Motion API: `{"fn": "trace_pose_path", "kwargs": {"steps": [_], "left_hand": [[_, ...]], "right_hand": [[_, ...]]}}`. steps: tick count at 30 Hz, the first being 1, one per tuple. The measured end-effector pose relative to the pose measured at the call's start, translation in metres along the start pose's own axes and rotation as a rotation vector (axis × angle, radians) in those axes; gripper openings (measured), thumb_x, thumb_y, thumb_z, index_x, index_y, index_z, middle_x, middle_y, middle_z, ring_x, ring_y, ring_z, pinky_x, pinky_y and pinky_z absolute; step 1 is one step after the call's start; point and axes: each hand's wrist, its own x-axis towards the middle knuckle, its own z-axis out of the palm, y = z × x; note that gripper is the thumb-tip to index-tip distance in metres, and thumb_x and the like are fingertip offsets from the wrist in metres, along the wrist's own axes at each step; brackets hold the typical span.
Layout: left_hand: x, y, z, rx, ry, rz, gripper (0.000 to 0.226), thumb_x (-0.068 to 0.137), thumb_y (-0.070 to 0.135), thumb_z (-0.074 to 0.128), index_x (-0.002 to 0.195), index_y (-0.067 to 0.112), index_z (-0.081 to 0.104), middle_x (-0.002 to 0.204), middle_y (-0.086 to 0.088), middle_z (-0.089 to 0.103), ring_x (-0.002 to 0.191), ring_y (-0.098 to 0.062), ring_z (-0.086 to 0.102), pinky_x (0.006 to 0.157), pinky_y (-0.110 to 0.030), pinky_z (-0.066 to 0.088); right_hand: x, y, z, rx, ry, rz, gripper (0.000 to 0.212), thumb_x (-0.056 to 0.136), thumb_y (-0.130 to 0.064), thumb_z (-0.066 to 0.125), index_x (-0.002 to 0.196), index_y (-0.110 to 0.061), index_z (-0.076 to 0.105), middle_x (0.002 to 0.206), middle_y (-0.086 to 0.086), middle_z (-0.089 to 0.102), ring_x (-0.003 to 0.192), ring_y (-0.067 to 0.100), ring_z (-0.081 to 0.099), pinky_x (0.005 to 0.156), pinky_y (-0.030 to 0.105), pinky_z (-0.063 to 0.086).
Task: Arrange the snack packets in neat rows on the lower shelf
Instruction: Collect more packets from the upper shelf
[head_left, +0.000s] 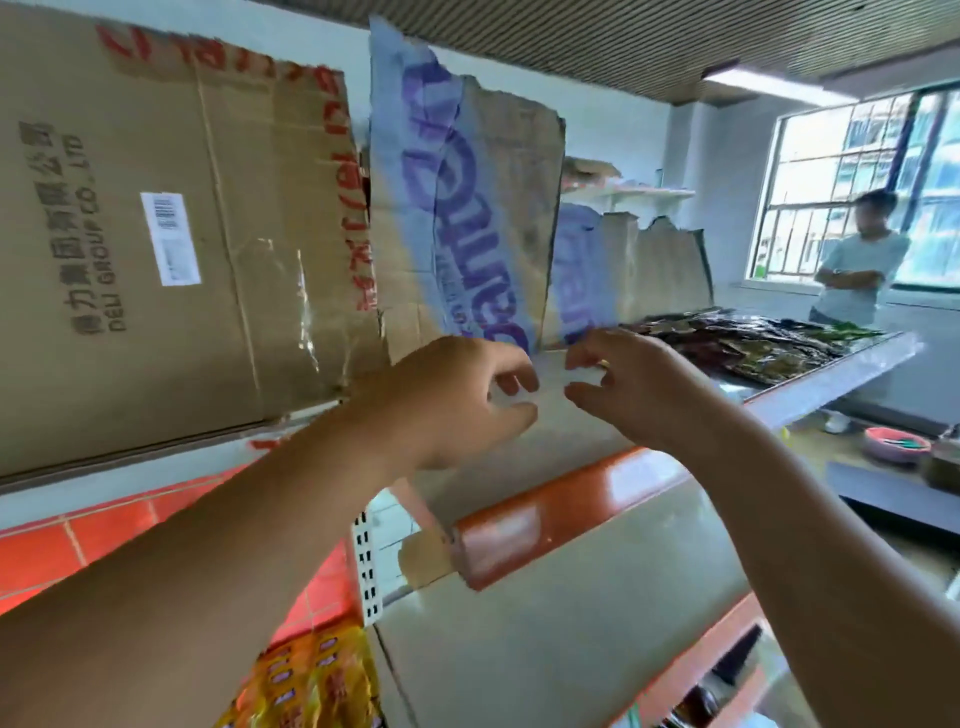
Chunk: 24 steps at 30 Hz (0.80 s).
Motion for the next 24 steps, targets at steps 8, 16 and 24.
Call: {"fn": "trace_pose_path", "kwargs": {"steps": [8,16,24], "left_hand": [[0.137,0.059,0.018,0.318,-0.282,-0.130,0.022,0.090,0.049,0.070,0.111,0.043,0.068,0.102,0.020,0.068,0.091,-0.002,0.063,0.084,-0.027,0.050],[0.217,0.070,0.067,0.328,-0.328,-0.309,0.025,0.095,0.041,0.065,0.116,0.031,0.072,0.109,0.010,0.068,0.101,-0.016,0.064,0.092,-0.035,0.054],[0.212,0.037,0.094,0.282,-0.359,-0.461,0.017,0.094,0.027,0.058,0.096,0.038,0.071,0.097,0.006,0.067,0.090,-0.017,0.065,0.080,-0.037,0.054]], "right_hand": [[0.094,0.155,-0.032,-0.258,-0.348,0.037,0.018,0.093,-0.023,0.058,0.108,-0.027,0.067,0.084,-0.004,0.058,0.074,0.019,0.056,0.065,0.028,0.043],[0.138,0.172,-0.008,-0.558,-0.593,-0.175,0.012,0.099,-0.022,0.053,0.106,-0.019,0.061,0.105,0.006,0.060,0.093,0.023,0.056,0.087,0.039,0.051],[0.148,0.144,-0.013,-0.214,-0.715,-0.257,0.035,0.104,-0.023,0.043,0.133,-0.013,0.060,0.122,0.011,0.066,0.098,0.023,0.064,0.066,0.024,0.044]]}}
